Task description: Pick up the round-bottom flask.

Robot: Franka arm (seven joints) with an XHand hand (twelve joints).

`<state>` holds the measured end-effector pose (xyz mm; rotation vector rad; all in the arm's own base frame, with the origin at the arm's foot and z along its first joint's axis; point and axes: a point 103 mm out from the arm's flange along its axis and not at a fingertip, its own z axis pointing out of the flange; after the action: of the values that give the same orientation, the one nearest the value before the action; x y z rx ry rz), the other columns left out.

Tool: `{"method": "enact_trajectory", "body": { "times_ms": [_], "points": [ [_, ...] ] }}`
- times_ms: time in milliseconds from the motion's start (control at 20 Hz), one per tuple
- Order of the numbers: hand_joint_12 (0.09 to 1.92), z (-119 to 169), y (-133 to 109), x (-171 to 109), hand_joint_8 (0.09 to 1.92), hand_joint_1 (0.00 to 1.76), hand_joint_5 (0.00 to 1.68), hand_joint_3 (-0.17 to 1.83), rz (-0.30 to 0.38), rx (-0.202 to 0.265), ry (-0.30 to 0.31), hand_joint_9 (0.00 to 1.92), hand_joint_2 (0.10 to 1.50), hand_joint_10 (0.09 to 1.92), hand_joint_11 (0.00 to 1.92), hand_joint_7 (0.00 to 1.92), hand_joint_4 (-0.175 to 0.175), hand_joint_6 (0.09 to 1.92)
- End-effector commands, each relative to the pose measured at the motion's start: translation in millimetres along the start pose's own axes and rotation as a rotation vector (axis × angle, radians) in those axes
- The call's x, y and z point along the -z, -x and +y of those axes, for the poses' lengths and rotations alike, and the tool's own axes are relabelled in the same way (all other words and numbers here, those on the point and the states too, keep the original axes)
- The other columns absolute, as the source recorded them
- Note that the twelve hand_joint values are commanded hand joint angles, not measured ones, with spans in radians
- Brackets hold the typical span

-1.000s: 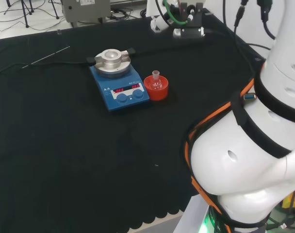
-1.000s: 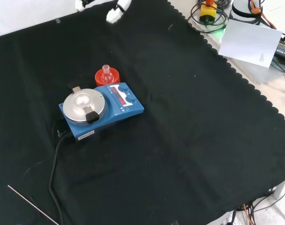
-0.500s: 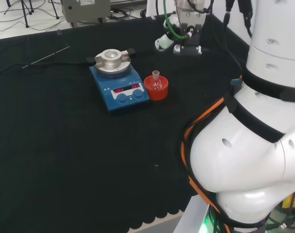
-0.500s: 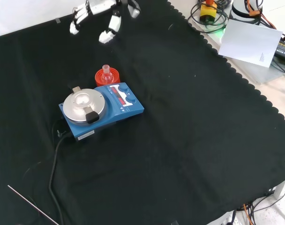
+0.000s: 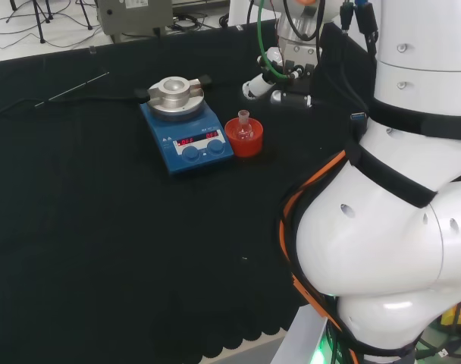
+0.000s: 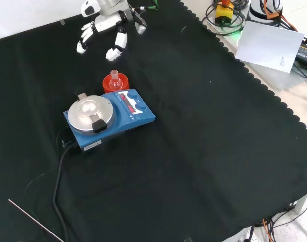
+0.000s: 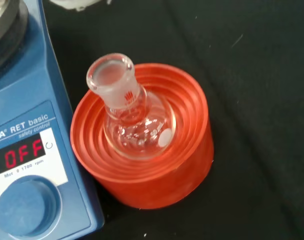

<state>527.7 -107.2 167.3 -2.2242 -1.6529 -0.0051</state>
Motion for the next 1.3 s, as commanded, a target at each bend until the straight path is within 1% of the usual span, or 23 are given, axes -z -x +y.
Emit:
{"method": "enact_trajectory", "body": {
  "times_ms": [50,200,350,550,750,900,1050,1300],
  "points": [
    [1.30,-0.7,3.5,-19.1,0.60,0.78,0.46,0.70,0.037,0.020,-0.037,0.29,0.67,0.69,0.00,0.16,-0.045,0.09],
    [1.30,-2.0,7.9,-27.2,0.60,0.79,0.49,0.70,0.067,0.032,-0.043,0.29,0.66,0.68,0.00,0.16,-0.045,0.09],
    [1.30,-2.4,14.0,-35.2,0.60,0.80,0.50,0.71,0.154,0.043,-0.065,0.29,0.65,0.68,0.00,0.16,-0.044,0.09],
    [1.30,-5.9,19.1,-46.7,0.59,0.83,0.52,0.73,0.167,0.059,-0.070,0.30,0.61,0.67,0.00,0.17,-0.042,0.09],
    [1.30,-7.8,18.8,-55.4,0.59,0.85,0.53,0.74,0.183,0.076,-0.073,0.30,0.60,0.67,0.00,0.18,-0.039,0.09],
    [1.31,-8.9,16.9,-60.0,0.59,0.86,0.54,0.75,0.175,0.095,-0.055,0.30,0.59,0.67,0.00,0.19,-0.037,0.09],
    [1.31,-10.4,15.7,-63.9,0.59,0.88,0.54,0.76,0.167,0.109,-0.020,0.30,0.58,0.66,0.00,0.19,-0.035,0.09],
    [1.31,-11.1,13.2,-69.9,0.59,0.92,0.56,0.77,0.161,0.119,0.004,0.31,0.56,0.66,0.00,0.20,-0.029,0.09]
  ]
}}
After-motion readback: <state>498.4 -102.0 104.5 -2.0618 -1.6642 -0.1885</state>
